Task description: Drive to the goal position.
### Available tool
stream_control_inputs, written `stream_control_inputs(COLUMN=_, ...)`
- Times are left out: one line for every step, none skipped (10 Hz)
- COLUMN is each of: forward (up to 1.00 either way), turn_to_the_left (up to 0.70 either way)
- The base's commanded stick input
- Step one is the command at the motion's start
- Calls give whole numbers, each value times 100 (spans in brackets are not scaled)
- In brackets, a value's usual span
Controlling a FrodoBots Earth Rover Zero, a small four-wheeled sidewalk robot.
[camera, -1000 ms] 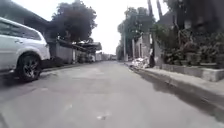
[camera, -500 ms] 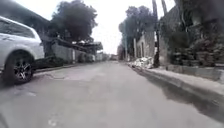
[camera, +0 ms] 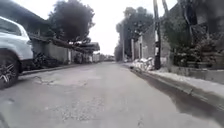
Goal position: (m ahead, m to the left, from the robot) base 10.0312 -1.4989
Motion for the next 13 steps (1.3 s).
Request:
stream_control_inputs(forward=85, turn_to_the_left=0)
stream_control_inputs(forward=85, turn_to_the_left=0)
stream_control_inputs(forward=85, turn_to_the_left=0)
stream_control_inputs(forward=85, turn_to_the_left=0)
stream_control_inputs(forward=85, turn_to_the_left=-21)
stream_control_inputs(forward=85, turn_to_the_left=-34)
stream_control_inputs(forward=85, turn_to_the_left=-34)
stream_control_inputs(forward=85, turn_to_the_left=0)
stream_control_inputs(forward=85, turn_to_the_left=0)
stream_control_inputs(forward=85, turn_to_the_left=0)
stream_control_inputs(forward=85, turn_to_the_left=0)
stream_control_inputs(forward=85, turn_to_the_left=0)
stream_control_inputs(forward=85, turn_to_the_left=0)
